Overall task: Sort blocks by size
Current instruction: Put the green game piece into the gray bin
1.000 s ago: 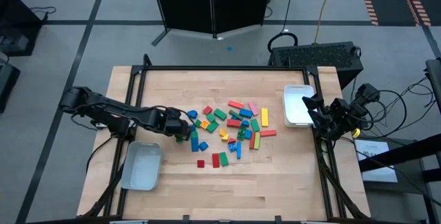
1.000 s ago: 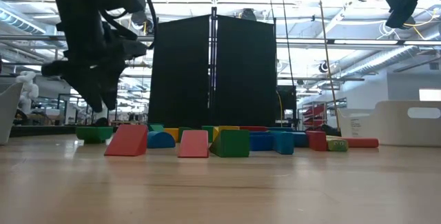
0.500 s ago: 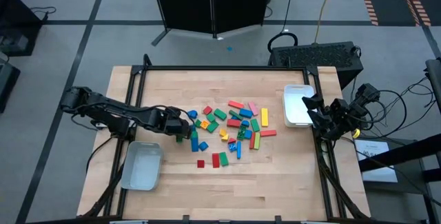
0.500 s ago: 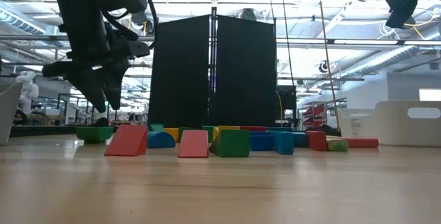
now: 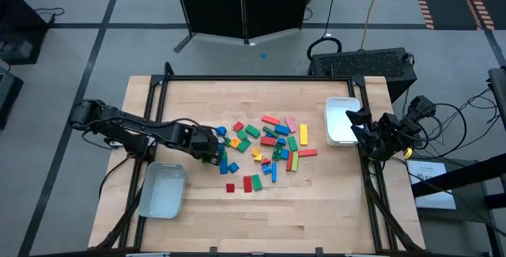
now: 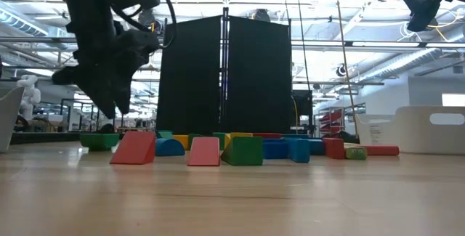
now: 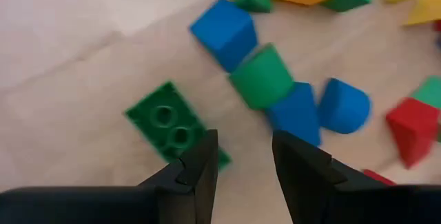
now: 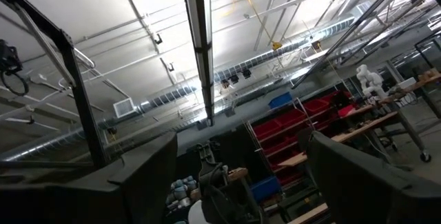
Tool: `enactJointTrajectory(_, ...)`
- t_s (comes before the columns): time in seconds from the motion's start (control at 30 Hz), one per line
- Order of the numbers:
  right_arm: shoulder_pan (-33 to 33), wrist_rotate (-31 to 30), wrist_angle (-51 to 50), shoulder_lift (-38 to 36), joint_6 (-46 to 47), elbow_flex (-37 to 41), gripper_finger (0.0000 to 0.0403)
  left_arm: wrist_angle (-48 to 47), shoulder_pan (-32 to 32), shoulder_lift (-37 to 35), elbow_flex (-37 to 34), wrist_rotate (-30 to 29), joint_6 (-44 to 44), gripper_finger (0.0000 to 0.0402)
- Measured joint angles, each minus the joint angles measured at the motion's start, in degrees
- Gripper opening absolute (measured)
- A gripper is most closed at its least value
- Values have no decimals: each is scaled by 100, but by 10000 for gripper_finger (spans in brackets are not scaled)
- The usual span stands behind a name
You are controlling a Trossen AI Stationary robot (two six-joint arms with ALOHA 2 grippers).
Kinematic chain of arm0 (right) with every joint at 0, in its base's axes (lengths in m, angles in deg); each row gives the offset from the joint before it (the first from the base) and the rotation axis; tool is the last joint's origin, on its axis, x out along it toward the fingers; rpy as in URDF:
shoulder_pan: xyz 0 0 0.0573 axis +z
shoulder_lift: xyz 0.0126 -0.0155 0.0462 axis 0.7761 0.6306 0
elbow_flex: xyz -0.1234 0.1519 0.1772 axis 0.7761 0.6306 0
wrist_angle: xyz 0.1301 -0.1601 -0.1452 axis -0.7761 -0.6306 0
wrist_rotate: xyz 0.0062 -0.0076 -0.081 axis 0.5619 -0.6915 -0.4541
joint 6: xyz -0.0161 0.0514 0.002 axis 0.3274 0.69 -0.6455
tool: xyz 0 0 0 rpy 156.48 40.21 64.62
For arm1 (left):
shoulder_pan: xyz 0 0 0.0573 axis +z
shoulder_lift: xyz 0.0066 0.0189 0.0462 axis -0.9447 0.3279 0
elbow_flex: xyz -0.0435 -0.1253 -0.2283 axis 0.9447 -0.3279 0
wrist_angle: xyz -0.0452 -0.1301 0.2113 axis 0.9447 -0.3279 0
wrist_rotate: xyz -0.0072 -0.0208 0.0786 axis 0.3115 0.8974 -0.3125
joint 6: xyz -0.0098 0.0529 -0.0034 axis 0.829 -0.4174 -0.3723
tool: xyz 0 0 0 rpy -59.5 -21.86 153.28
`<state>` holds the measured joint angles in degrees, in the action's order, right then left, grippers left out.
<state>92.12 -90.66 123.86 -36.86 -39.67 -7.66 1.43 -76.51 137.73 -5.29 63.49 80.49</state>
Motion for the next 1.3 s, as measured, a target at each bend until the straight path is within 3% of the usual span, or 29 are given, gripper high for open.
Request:
enactJointTrajectory(0.17, -2, -3, -115, 1, 0, 0, 313, 366, -9, 0, 0, 25, -221, 166)
enactJointTrajectory(0.43, -1, -9, -199, 1, 0, 0, 313, 305, -8, 0, 0, -213, -403, 276)
enactJointTrajectory(0.6, 0, -9, -199, 2, 0, 0, 313, -119, 37, 0, 0, -318, 526, 322)
enactJointTrajectory(0.9, 0, -258, -207, 0, 48, 0, 313, -759, -51, 0, 0, -292, 1515, 326)
enactJointTrajectory(1.3, -2, -258, -212, 2, 105, 0, 313, -659, -74, 755, -2, -405, 1401, 326)
